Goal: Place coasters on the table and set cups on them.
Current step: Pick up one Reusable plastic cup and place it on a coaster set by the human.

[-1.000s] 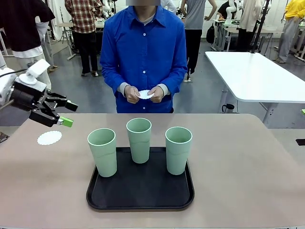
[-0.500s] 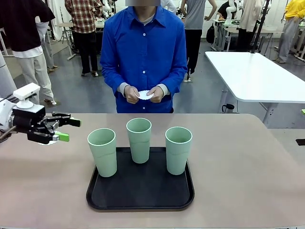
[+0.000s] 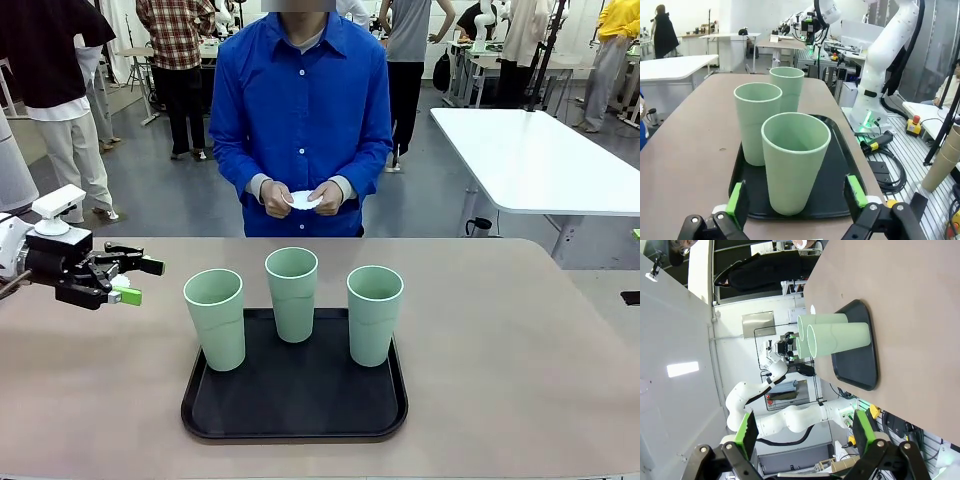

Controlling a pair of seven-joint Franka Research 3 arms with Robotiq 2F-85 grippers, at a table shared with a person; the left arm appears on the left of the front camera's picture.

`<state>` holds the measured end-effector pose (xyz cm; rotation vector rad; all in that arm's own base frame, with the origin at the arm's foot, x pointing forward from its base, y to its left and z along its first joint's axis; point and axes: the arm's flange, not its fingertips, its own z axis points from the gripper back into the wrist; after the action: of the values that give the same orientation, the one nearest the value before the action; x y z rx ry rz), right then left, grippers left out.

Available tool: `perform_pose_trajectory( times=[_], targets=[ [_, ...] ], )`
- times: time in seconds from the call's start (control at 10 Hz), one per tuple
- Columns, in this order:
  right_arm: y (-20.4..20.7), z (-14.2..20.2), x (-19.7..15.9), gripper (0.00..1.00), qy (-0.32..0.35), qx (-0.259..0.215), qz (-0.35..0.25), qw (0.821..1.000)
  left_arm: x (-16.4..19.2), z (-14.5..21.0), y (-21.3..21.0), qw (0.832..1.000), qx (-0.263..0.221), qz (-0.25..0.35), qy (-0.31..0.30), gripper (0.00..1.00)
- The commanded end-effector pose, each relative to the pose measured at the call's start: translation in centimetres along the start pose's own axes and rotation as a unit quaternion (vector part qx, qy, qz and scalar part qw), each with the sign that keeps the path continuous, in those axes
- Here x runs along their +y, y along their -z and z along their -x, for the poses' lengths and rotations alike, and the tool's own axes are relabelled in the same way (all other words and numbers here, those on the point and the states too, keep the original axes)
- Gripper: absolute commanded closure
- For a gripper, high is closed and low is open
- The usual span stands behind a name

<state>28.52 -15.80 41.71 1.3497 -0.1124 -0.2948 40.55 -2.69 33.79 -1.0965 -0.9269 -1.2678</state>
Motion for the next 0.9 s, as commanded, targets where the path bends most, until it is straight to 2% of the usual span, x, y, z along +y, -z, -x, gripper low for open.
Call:
perform_pose_trajectory(
  times=[0.0,0.3,0.8],
  targets=[
    [0.0,-0.2,0.1,0.00,-0.001,-0.006,-0.009,1.000,0.0,-0.2,0.3,1.000,-0.013,0.003,-0.002,0.00],
    [0.0,-0.2,0.1,0.00,-0.001,-0.006,-0.009,1.000,0.0,0.0,0.3,1.000,-0.003,0.005,-0.001,0.00],
    [0.0,-0.2,0.1,0.00,-0.001,-0.006,-0.009,1.000,2.9,4.2,3.1,0.997,-0.043,0.019,0.057,0.00]
  ],
)
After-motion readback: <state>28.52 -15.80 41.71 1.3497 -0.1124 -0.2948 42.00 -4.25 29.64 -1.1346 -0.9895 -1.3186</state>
